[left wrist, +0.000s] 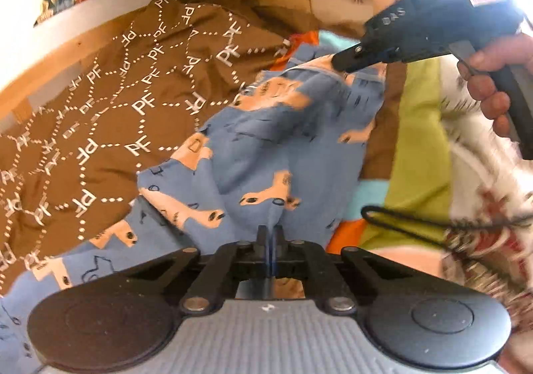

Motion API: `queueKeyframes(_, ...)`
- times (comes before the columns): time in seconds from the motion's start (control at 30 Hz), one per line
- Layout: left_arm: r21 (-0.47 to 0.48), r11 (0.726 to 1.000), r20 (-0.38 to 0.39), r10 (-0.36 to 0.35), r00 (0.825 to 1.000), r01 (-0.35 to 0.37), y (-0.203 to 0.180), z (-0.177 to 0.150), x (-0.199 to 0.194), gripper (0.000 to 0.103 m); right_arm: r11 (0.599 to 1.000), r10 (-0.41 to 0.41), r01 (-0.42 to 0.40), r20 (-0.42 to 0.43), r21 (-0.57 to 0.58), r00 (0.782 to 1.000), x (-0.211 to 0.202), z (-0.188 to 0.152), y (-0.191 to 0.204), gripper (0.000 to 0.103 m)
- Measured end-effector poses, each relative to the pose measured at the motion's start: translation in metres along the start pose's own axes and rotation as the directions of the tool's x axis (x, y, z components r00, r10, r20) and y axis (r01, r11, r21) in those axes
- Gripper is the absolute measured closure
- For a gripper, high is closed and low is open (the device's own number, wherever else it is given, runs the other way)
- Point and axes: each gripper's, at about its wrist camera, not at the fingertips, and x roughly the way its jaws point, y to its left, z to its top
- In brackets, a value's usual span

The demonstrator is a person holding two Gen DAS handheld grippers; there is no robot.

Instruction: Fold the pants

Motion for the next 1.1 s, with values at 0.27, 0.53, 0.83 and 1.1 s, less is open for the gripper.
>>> queueKeyframes(0.27,0.069,0.98,-0.04,-0.185,0.982,0.187,-0.004,0.003,0.003,0.1,0.985,-0.127,0.128,0.011,-0.116,0.992,-0.036,0.024,-0.022,0.094)
queueKeyframes(0.53,-0.026,0.963,0.13,-0.263,0.956,0.269,0.037,0.069,0.027,0.031,0.978,-0.136,0.134,0.002,-0.157,0.991,-0.025,0.003,-0.025,0.079)
queueKeyframes(0.83,-0.145,0.897,0.098,-0.408,0.908,0.418,0.059,0.155,0.142,0.065,0.979,-0.103,0.107,0.029,-0.172,0.994,-0.027,-0.006,-0.033,0.076)
queueKeyframes(1.1,-0.122,0.877,0.181,-0.441,0.879,0.465,0.046,0.159,0.139,0.092,0.945,-0.116,0.135,0.08,-0.299,0.99,-0.03,-0.019,-0.024,0.092)
